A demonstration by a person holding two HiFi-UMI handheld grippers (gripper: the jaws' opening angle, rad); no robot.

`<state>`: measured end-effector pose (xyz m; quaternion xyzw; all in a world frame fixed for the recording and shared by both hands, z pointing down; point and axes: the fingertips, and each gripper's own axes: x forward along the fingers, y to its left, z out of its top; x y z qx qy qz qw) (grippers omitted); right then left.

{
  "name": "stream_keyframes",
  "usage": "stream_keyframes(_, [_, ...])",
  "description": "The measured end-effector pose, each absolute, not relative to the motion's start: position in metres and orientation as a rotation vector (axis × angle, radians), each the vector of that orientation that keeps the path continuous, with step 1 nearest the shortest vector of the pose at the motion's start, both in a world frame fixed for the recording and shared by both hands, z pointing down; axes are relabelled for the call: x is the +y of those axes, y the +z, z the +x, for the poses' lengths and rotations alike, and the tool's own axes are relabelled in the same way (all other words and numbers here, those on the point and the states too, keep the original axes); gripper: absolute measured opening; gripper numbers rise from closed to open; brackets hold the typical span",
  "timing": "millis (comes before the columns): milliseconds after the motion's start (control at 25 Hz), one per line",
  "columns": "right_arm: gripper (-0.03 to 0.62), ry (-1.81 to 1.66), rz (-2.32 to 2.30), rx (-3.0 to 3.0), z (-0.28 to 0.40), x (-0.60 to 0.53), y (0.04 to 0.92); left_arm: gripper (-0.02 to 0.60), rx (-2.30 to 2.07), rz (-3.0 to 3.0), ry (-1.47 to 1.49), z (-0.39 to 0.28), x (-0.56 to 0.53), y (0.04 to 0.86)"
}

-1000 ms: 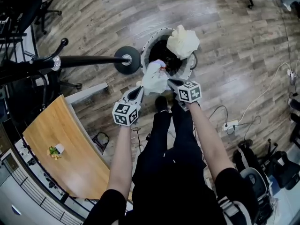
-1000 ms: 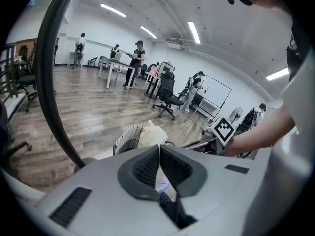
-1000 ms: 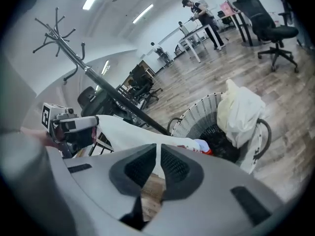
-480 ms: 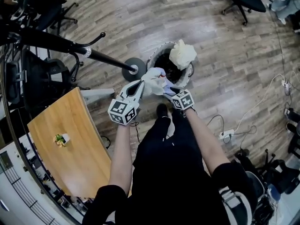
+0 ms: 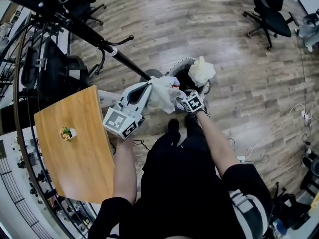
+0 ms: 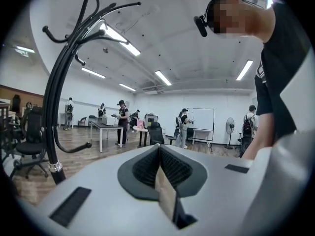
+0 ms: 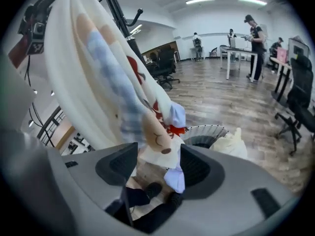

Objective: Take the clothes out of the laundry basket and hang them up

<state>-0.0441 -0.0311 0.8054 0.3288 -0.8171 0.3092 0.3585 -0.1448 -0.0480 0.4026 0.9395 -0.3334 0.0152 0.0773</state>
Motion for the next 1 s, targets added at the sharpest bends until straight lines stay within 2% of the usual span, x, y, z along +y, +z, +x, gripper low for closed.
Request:
stream_keyframes(120, [0.301,0.730,0.732,-2.145,-0.046,-0.034,0.802,0.025,-1.039,2.832,0.008,-0.146,-0.042,0.377])
stream_keyframes(240, [0.291,0.642,0.593,-2.221,-0.070,-0.038,0.797,0.025,-1.081,2.829,-0.006,-0.144,-0.035,0.366])
stream_keyframes(280, [0.217,0.633,0.565,-2.246,-0.079,-0.041,0.793,0.025,-1.101,2.822,-0.004,-0.145,-0.033,0.366])
stream_keyframes(360, [0.023,0.664,0.515,-2.288,-0.094,-0.043,0.786,0.025,-1.148,2.801,0.011,-0.148,-0.031,0.369])
stream_keyframes(600, [0.011,0.724,0.521,-2.316,-0.095,-0.061,0.779,0.025,-1.345,2.690,0.035,-0.183,-0.029,0.379])
stream_keyframes(1000, [0.011,0.677,0.679,-2.456,-0.068,-0.125,0.703,0.025,-1.717,2.437,-0.012,-0.263,-0.002,0.399])
